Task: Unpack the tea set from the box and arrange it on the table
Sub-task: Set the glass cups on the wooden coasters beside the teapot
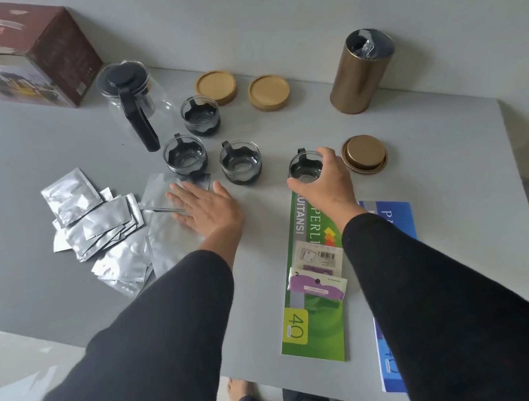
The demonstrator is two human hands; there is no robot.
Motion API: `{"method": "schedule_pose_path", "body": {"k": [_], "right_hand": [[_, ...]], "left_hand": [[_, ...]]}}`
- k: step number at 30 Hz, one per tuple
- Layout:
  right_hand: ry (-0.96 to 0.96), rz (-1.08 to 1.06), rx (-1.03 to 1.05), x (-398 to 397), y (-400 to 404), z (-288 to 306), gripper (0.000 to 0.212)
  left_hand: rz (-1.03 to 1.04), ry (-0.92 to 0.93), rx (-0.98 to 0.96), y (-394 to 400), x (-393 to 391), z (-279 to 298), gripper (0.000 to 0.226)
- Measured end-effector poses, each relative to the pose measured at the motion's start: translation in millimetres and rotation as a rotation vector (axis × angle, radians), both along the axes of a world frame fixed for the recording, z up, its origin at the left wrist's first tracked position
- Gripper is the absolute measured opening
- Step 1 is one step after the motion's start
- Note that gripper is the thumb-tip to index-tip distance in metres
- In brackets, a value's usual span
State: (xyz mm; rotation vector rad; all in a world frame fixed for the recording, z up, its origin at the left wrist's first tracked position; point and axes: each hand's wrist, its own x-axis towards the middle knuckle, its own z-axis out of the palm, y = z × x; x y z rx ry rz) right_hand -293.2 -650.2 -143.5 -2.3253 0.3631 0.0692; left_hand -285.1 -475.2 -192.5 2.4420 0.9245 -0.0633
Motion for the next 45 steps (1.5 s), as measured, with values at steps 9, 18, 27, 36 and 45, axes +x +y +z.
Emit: {"method": "schedule_pose_path", "body": {"k": [9,18,27,36,45], "right_hand": [[0.095,0.144,-0.030,10,-13,3,0.096],[-0.033,0.188,-0.069,72,-8,12,0.076],[-0.038,0.248,-0.255,147,12,-15,0.042],[-0.082,0.255,-0.466,182,39,-32,0.030],[-0.172,0.199,-0.506,195,41,-32,0.031]], "left_hand": [[0.060,-0.001,0.000,-6,5,1,0.063],[0.196,0.016,0.006,-6,21,-10,0.061],[0.246,0.061,0.127,-11,22,-30,0.062],[0.263,0.102,0.158,-15,26,-28,0.062],[0.270,0.122,0.176,-15,26,-30,0.062]]}}
